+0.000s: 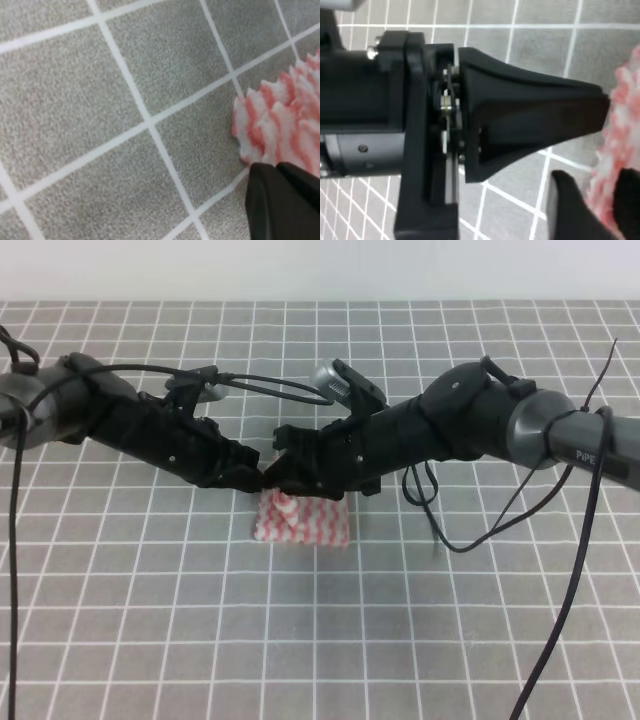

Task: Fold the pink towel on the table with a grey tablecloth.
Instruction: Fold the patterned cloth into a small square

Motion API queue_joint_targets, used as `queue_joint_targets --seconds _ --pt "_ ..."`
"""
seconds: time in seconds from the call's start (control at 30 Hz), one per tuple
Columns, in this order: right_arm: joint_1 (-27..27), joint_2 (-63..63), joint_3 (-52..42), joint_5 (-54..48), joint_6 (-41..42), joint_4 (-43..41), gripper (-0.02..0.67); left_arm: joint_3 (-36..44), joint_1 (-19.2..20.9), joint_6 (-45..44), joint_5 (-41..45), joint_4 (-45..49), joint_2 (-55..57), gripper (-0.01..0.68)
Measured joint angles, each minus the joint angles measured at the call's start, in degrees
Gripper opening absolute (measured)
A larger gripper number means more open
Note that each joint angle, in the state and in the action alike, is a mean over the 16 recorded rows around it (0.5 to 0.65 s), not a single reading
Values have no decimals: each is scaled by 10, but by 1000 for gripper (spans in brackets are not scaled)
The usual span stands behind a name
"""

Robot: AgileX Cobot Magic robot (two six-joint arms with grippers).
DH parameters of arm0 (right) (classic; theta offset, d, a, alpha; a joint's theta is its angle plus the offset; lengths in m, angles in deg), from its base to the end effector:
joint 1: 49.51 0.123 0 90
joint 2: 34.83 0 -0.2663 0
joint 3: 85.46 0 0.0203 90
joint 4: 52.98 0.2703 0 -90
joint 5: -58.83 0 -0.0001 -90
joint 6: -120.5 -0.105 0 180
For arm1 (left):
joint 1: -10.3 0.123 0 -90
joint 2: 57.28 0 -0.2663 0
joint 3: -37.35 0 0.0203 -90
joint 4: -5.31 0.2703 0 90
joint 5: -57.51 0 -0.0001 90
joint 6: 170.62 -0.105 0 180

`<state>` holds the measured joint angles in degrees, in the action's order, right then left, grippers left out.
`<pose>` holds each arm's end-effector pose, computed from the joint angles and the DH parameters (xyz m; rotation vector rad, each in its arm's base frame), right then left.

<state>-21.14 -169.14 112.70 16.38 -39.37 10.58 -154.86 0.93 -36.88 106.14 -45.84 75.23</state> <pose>0.4038 0.2902 0.1502 -0.1603 2.5939 1.2563 0.4423 -0.1352 0.1228 0.5482 2.5587 -0.8542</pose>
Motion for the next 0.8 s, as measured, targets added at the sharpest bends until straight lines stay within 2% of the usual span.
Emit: queue_joint_targets --seconds 0.13,0.23,0.53,0.8 --pt "-6 0 0 -22 14 18 236 -3 7 2 3 -2 -6 -4" --pt "-13 0 1 -41 17 27 236 -5 11 2 5 -4 -14 -4" --pt "-36 0 10 -78 37 44 204 -11 16 3 22 -14 -34 -4" --pt "-51 2 26 -98 37 -6 130 -11 -12 11 72 -8 -37 -4"
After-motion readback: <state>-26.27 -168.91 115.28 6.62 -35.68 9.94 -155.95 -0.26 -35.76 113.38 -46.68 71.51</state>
